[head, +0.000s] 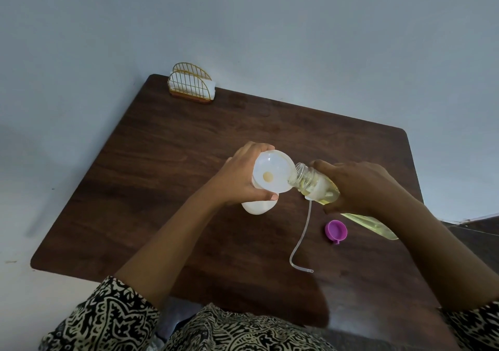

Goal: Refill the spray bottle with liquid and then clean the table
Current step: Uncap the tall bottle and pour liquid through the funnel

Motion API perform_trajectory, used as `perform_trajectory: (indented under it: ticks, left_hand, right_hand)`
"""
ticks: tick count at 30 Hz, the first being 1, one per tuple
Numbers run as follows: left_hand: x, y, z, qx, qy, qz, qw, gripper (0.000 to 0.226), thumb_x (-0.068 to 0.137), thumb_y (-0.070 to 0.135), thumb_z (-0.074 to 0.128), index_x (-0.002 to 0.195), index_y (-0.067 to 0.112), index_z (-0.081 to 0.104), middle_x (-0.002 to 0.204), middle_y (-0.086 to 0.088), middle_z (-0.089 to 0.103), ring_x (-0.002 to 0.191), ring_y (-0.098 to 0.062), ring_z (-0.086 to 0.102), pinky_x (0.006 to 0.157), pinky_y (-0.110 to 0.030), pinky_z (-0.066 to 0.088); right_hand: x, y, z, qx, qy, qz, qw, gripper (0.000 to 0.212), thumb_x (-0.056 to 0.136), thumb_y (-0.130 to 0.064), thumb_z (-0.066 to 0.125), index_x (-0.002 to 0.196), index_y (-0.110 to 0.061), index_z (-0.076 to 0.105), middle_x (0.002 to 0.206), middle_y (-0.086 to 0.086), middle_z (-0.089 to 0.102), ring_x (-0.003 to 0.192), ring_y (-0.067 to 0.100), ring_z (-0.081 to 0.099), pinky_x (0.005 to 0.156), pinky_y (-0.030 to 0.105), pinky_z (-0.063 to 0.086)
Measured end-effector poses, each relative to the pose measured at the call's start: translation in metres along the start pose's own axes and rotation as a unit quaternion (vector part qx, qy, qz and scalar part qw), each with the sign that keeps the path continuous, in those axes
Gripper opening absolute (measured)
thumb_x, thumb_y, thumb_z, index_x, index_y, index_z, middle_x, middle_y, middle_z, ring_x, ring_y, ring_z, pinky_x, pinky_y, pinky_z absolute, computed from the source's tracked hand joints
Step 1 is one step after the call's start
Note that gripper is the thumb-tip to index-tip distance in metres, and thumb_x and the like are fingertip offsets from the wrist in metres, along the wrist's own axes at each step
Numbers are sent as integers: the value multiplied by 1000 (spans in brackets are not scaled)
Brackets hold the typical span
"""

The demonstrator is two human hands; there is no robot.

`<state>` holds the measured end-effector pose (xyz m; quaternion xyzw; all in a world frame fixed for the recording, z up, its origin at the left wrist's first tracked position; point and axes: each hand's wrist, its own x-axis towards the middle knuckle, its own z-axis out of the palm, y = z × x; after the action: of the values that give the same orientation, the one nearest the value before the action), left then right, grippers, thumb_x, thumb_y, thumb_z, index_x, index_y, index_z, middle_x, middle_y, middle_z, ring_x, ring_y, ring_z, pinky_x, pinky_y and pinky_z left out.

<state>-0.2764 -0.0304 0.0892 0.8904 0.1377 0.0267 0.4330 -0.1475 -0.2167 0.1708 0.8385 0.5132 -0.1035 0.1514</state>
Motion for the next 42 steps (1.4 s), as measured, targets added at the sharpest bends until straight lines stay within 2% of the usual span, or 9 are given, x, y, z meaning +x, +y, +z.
perform_trajectory:
  ticks: [2,6,11,15,18,23,30,37,42]
  left_hand:
    - [0,-1,0,-1,0,1,1000,92,56,47,78,136,28,36,132,9,39,117,-8,38,99,-51,43]
    - [0,-2,0,-2,-1,2,1000,92,57,46,79,136,28,35,131,11,38,116,-7,37,99,-51,43]
    - [0,-1,0,-5,-1,-3,1000,92,56,47,77,136,28,35,133,9,39,116,-7,38,100,-51,44]
    - [1,-3,1,-4,-1,1,1000,91,57,46,79,136,29,35,124,18,34,115,-6,37,99,-51,44]
    - [2,-3,1,-4,-2,1,1000,91,58,45,79,136,29,35,126,16,35,115,-6,37,99,-50,44]
    - [1,-3,1,-3,3,3,1000,92,56,47,77,136,28,35,131,11,38,115,-6,37,98,-50,45]
    - [2,-5,2,-3,7,6,1000,90,60,42,83,136,29,35,131,11,38,115,-7,38,99,-51,44]
    - [2,-4,2,-2,2,3,1000,92,57,48,77,136,29,35,131,10,38,116,-7,37,99,-51,43]
    - [2,-6,3,-3,4,2,1000,91,60,42,82,136,31,34,132,11,37,115,-6,37,99,-51,44]
  right_hand:
    - [0,0,-1,-5,-2,0,1000,79,74,-56,66,139,-37,24,117,-12,63,92,13,60,56,21,37]
    - [1,-1,-1,-7,1,-3,1000,80,75,-57,66,139,-37,24,119,-11,62,94,14,61,60,21,40]
    - [0,-1,-2,-5,-4,-2,1000,81,75,-55,67,140,-36,24,122,-9,61,97,14,60,60,20,35]
    - [1,0,1,-5,-2,1,1000,84,73,-57,67,141,-37,22,120,-8,62,96,15,61,63,22,42]
    - [1,1,2,1,2,-1,1000,83,73,-57,67,139,-38,22,119,-9,63,95,14,61,68,24,50]
    - [0,-1,-1,-4,-1,-2,1000,81,75,-55,67,140,-37,23,120,-10,62,96,14,60,59,19,37]
    - [0,-2,-3,-8,1,-3,1000,79,75,-56,67,139,-37,25,120,-10,62,97,14,60,63,20,39]
    - [-1,-3,-5,-14,-7,-1,1000,78,74,-56,67,137,-37,26,117,-11,62,91,13,57,49,17,25]
    - [0,-3,-6,-16,-10,2,1000,79,75,-56,66,139,-37,24,119,-10,62,87,13,55,48,17,23]
